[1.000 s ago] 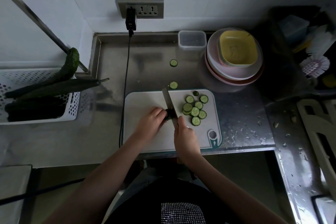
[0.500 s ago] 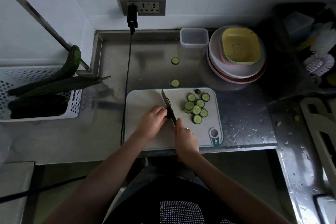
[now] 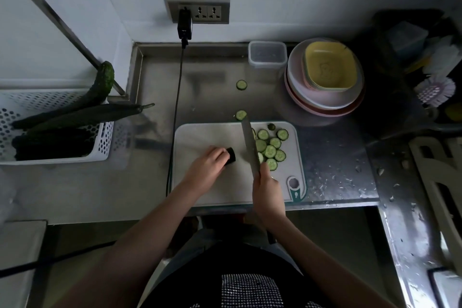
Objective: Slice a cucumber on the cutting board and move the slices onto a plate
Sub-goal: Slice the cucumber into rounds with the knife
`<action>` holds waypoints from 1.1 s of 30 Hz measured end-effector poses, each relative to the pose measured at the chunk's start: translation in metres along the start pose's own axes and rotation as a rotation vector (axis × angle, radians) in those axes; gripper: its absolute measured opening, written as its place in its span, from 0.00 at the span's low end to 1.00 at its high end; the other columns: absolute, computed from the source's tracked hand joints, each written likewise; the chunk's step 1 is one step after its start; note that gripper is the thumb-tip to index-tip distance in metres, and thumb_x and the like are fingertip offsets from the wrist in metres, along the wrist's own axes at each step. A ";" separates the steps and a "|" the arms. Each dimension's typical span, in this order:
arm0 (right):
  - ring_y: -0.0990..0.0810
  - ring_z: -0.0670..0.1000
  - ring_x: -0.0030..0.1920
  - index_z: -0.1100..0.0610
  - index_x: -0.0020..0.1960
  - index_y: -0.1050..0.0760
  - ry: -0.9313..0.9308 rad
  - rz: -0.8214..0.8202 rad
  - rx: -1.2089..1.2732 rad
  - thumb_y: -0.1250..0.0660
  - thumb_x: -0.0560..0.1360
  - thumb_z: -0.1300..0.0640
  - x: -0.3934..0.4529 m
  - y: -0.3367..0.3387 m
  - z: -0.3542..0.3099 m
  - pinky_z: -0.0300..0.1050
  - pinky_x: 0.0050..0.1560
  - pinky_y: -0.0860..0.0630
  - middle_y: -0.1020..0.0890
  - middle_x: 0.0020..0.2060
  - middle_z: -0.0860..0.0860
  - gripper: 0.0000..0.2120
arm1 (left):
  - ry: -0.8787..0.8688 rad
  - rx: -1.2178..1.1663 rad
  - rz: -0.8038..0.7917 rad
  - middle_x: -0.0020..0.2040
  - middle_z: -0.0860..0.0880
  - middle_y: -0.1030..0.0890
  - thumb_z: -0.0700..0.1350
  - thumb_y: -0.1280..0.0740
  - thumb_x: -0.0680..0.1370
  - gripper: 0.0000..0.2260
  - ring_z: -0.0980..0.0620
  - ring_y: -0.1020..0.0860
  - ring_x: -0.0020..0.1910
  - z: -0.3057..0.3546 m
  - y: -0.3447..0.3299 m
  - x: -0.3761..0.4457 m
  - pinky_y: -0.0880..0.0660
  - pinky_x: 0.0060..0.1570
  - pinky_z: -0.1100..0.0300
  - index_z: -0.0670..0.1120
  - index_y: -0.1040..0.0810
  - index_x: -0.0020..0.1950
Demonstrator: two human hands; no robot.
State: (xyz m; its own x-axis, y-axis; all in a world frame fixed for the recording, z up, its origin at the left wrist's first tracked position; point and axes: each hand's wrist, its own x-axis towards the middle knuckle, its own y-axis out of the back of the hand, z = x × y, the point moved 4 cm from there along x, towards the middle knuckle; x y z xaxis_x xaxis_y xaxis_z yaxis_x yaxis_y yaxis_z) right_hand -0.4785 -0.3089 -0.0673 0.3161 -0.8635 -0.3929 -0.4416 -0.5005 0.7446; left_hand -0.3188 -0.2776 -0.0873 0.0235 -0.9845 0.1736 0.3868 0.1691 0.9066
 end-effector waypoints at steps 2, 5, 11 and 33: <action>0.23 0.63 0.36 0.58 0.56 0.38 0.042 -0.003 0.025 0.49 0.81 0.58 -0.003 0.000 -0.009 0.55 0.34 0.28 0.22 0.37 0.63 0.06 | -0.017 -0.002 0.002 0.48 0.43 0.21 0.31 0.24 0.62 0.16 0.47 0.28 0.51 0.000 -0.001 -0.001 0.21 0.33 0.52 0.39 0.22 0.47; 0.23 0.64 0.37 0.57 0.58 0.38 0.090 -0.031 0.016 0.49 0.81 0.58 -0.006 -0.006 -0.018 0.55 0.35 0.26 0.21 0.37 0.62 0.07 | -0.020 -0.017 0.028 0.45 0.43 0.21 0.31 0.24 0.63 0.14 0.48 0.30 0.50 0.001 0.002 0.000 0.21 0.30 0.53 0.38 0.21 0.46; 0.22 0.62 0.38 0.55 0.58 0.39 0.087 -0.040 -0.031 0.49 0.81 0.58 -0.007 -0.013 -0.022 0.57 0.37 0.23 0.21 0.37 0.60 0.06 | -0.007 -0.028 0.044 0.43 0.44 0.21 0.32 0.23 0.62 0.14 0.50 0.30 0.49 0.004 0.007 0.000 0.22 0.31 0.55 0.39 0.21 0.45; 0.22 0.63 0.43 0.58 0.56 0.35 -0.036 -0.113 0.028 0.48 0.81 0.57 -0.001 -0.009 -0.009 0.55 0.42 0.24 0.21 0.42 0.61 0.07 | -0.026 -0.011 -0.052 0.49 0.44 0.23 0.31 0.25 0.62 0.18 0.48 0.29 0.52 -0.005 0.003 -0.007 0.20 0.32 0.53 0.40 0.22 0.49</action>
State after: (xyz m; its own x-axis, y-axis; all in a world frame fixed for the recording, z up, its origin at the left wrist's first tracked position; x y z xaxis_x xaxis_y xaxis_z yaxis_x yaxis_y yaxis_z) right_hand -0.4673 -0.3025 -0.0691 0.3351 -0.8028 -0.4931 -0.4279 -0.5960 0.6795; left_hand -0.3129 -0.2707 -0.0882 -0.0205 -0.9904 0.1364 0.3971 0.1171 0.9103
